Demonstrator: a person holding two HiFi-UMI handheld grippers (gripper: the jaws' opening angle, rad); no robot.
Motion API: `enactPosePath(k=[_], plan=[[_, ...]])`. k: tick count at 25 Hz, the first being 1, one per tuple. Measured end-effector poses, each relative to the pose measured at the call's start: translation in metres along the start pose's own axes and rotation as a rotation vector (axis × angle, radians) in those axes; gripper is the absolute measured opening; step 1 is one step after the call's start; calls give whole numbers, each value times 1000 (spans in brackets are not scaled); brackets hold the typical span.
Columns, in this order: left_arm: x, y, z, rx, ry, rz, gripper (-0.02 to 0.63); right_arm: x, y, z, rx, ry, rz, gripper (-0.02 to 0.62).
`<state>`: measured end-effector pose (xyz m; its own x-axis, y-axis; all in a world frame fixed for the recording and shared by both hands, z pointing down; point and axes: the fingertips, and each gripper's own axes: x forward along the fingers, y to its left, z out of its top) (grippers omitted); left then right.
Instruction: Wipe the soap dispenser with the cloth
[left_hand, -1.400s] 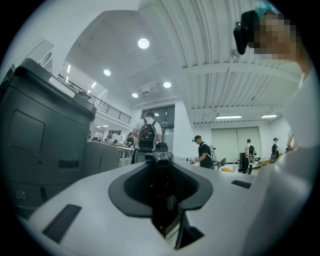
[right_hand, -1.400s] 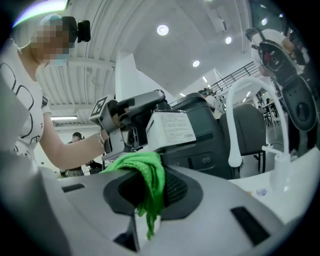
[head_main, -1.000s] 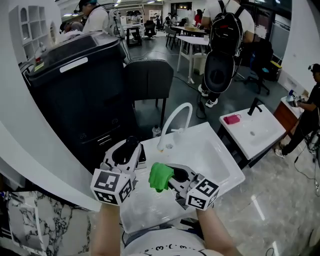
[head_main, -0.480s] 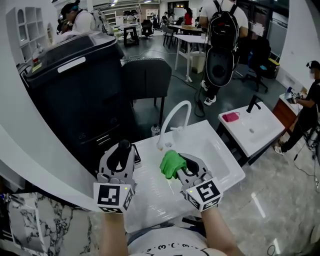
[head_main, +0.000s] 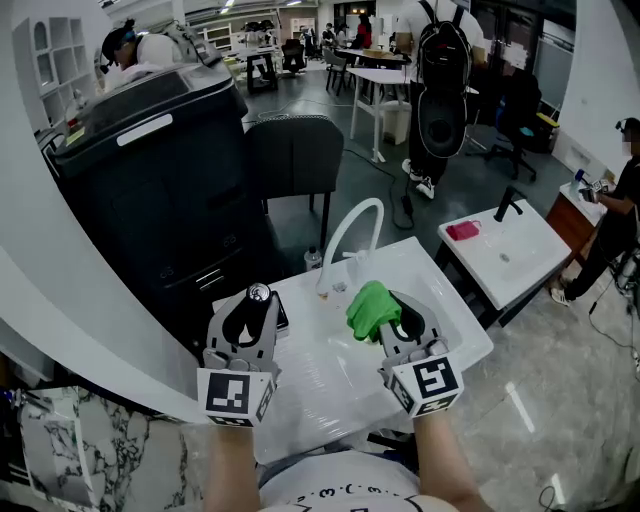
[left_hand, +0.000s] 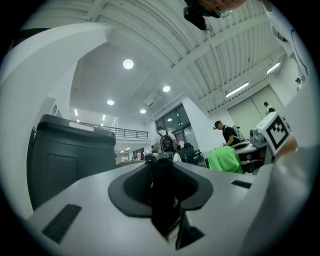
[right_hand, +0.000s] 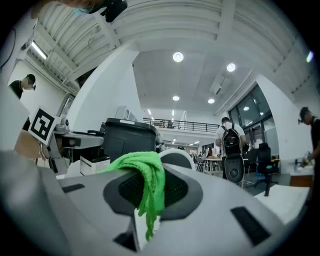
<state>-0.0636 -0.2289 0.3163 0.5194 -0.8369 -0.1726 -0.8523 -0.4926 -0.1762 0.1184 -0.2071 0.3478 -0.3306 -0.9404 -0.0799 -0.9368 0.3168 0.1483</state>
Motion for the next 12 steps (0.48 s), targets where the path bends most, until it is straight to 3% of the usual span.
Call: enactPosePath(k=[12], plan=[[23,21,-90,-127,135,10,109,0,15,-30,4,90,22,63]])
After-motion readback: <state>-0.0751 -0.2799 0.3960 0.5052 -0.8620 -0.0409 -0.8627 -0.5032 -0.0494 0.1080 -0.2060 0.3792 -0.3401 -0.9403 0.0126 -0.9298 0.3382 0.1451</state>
